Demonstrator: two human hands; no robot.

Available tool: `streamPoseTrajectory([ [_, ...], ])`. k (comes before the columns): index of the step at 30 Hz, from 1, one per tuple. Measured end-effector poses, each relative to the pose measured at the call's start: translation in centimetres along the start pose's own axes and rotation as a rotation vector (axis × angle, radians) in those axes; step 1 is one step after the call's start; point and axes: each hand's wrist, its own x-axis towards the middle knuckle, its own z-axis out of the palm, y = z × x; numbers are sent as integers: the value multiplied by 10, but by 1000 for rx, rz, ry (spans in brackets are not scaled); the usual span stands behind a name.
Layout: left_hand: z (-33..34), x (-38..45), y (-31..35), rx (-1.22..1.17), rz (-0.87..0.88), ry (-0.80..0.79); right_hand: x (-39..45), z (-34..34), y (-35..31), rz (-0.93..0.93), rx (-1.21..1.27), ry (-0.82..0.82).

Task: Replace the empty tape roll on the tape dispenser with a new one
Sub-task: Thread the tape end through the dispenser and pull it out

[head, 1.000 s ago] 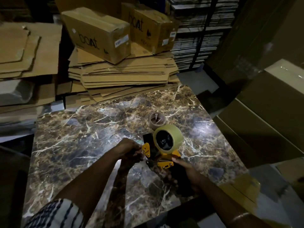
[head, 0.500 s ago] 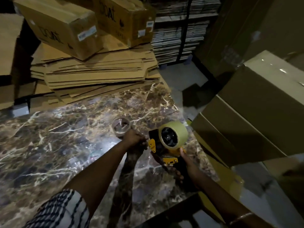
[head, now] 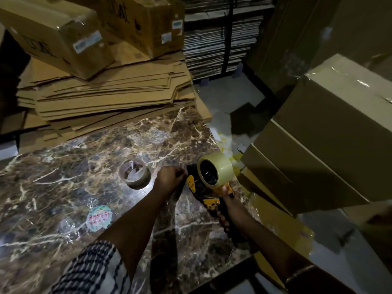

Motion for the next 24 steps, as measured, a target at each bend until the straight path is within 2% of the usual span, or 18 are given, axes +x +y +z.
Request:
streamPoseTrajectory([
  [5, 17, -4, 1, 43, 59, 141, 3, 5, 1, -20, 11, 16],
  [11, 24, -3, -9, -133, -148, 379, 5, 8, 5, 23, 16, -4],
  [21, 18, 21, 3, -106, -359, 263, -21, 4, 9, 117, -91, 12],
  [24, 17, 23, -1, -125, -341, 226, -44, -6, 25, 170, -109, -4],
])
